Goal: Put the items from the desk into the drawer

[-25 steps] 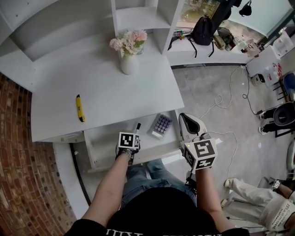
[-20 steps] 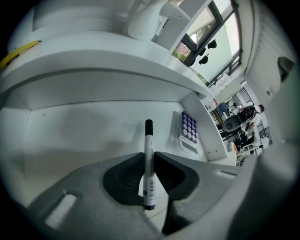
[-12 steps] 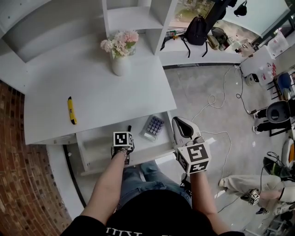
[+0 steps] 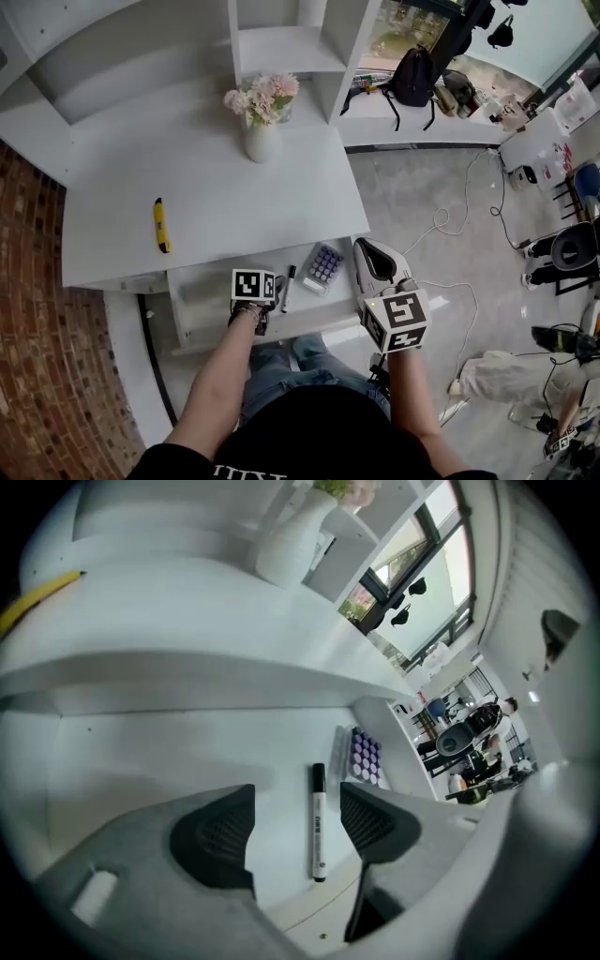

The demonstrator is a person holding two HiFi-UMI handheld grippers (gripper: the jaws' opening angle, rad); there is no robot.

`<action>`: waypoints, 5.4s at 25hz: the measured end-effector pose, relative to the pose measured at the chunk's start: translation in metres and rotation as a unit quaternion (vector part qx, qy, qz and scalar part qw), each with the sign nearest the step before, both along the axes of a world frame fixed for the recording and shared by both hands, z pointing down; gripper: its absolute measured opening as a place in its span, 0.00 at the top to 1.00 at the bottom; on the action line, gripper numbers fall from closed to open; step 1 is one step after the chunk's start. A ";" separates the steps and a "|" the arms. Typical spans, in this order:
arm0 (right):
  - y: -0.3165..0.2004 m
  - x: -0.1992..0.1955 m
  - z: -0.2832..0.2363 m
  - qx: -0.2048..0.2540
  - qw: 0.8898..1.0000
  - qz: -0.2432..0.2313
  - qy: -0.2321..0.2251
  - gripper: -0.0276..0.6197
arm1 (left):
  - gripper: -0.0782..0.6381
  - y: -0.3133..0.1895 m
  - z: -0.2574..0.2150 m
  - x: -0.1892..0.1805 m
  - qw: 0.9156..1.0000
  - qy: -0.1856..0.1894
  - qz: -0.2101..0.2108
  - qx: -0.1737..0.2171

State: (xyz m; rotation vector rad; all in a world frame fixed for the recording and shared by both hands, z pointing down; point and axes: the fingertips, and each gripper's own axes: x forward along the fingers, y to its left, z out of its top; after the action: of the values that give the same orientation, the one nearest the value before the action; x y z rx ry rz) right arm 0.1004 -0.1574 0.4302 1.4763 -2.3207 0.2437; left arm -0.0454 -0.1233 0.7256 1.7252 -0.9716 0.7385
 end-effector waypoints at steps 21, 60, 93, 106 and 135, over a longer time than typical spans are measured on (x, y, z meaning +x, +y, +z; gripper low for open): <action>-0.044 -0.054 -0.065 0.080 0.994 -0.052 -0.052 0.94 | 0.48 -0.053 -0.190 -0.104 0.962 -0.018 -0.062 0.265; -0.091 -0.184 -0.068 0.109 0.990 -0.080 -0.050 0.94 | 0.48 -0.130 -0.241 -0.322 0.903 -0.143 -0.162 0.372; -0.081 -0.145 -0.022 0.045 0.998 -0.028 -0.044 0.94 | 0.73 -0.126 -0.110 -0.312 0.956 -0.140 -0.199 0.161; -0.045 -0.121 -0.068 0.093 0.992 -0.045 -0.072 0.94 | 0.73 -0.095 -0.240 -0.289 0.918 -0.119 -0.229 0.300; 0.052 -0.091 -0.002 0.031 0.995 -0.061 -0.068 0.94 | 0.73 0.036 -0.211 -0.201 0.923 -0.067 -0.222 0.308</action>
State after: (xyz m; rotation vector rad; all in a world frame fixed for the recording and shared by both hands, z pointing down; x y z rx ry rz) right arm 0.0098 -0.1055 0.4285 1.3786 -2.5388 0.2482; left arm -0.2460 -0.0873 0.5144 1.8758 -1.7562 0.2583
